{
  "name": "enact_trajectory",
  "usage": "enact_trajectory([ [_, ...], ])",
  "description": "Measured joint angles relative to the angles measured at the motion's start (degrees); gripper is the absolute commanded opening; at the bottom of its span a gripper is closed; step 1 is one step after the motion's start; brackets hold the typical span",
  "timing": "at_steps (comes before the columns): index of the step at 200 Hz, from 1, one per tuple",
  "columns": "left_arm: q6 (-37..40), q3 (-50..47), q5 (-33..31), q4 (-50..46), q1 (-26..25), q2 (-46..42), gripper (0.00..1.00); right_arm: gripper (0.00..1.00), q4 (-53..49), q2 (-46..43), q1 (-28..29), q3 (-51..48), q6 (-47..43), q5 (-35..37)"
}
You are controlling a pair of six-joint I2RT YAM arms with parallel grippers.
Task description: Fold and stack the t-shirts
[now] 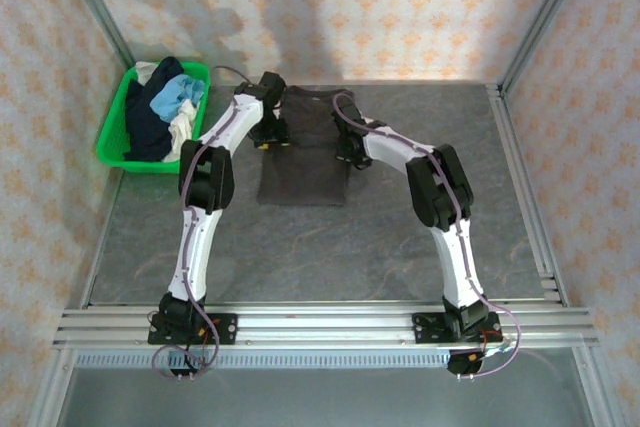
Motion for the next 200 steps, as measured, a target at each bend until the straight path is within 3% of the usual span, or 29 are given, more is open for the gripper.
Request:
enact_trajectory([
  [20, 0.3, -6.8, -0.4, 0.6, 0.1, -6.6, 0.65, 0.20, -0.1, -4.7, 0.0, -5.1, 0.2, -0.1],
  [41, 0.3, -17.0, -0.6, 3.0, 0.1, -16.2, 0.66, 0.36, 2.2, -11.5, 0.8, -13.0, 1.6, -1.7],
  [82, -2.4, -47.0, 0.7, 13.0, -0.3, -38.1, 0.68, 0.56, 12.3, -22.7, 5.6, -30.8, 6.4, -7.3],
  [105, -4.8, -60.7, 1.6, 17.5, -2.4, -44.7, 0.70, 0.57, 15.2, -24.4, 8.6, -37.1, 8.7, -9.1],
  [129, -6.6, -68.7, 3.6, 22.4, -3.8, -46.0, 0.72, 0.55, 17.6, -25.4, 9.5, -38.4, 10.1, -8.6],
  [200, -9.2, -71.1, 7.8, 32.8, -3.1, -45.4, 0.73, 0.47, 19.5, -23.5, 10.3, -37.0, 11.1, -9.7],
])
